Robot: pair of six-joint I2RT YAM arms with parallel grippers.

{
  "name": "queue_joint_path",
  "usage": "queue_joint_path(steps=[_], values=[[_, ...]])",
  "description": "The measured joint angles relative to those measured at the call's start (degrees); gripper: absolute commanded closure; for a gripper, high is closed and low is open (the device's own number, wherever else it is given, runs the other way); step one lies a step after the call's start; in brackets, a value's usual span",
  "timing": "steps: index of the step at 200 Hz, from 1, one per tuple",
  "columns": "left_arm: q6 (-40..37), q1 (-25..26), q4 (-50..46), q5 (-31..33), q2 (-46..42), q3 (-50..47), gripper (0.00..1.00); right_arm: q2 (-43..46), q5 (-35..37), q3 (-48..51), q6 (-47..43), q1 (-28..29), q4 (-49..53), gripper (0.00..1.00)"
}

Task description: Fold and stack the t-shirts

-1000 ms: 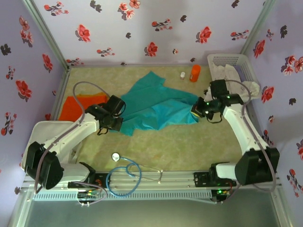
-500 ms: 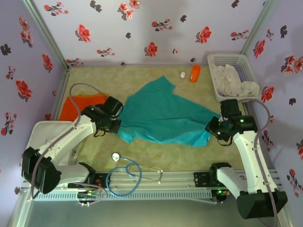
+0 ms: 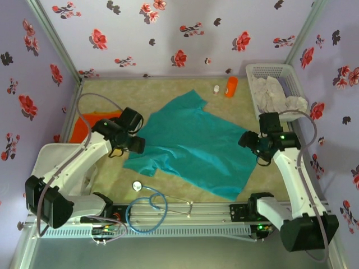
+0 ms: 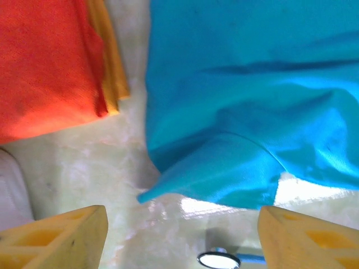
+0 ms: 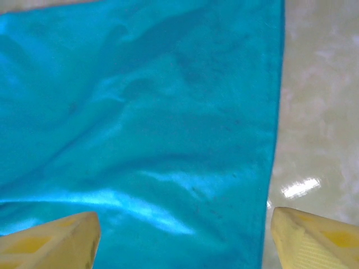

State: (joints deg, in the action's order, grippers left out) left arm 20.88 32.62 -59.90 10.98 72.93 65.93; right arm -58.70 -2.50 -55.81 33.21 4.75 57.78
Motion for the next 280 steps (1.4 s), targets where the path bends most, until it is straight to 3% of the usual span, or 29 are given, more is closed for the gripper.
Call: queue_joint_path(steps=[61, 115, 146, 209, 280], values=[[-0.5, -0.8, 6.6, -3.0, 13.2, 8.2, 0.29, -13.8, -4.2, 5.3, -0.2, 0.0, -19.0, 0.24], [-3.3, -0.8, 14.6, -6.4, 30.7, 15.0, 0.36, -27.3, -6.2, 6.1, 0.4, 0.0, -29.0, 0.24], [-3.5, -0.8, 16.8, -8.0, 35.2, 15.0, 0.36, -34.4, -6.9, 5.2, 1.3, 0.3, -32.2, 0.25], [-1.9, -0.8, 22.1, -8.7, 35.2, 5.9, 0.36, -48.4, -6.9, -11.1, 1.4, 4.3, -34.5, 0.25], [-0.6, -4.1, 25.6, -9.7, 32.1, 0.9, 0.36, -66.1, -2.6, -37.7, -2.6, 5.4, -28.3, 0.23]])
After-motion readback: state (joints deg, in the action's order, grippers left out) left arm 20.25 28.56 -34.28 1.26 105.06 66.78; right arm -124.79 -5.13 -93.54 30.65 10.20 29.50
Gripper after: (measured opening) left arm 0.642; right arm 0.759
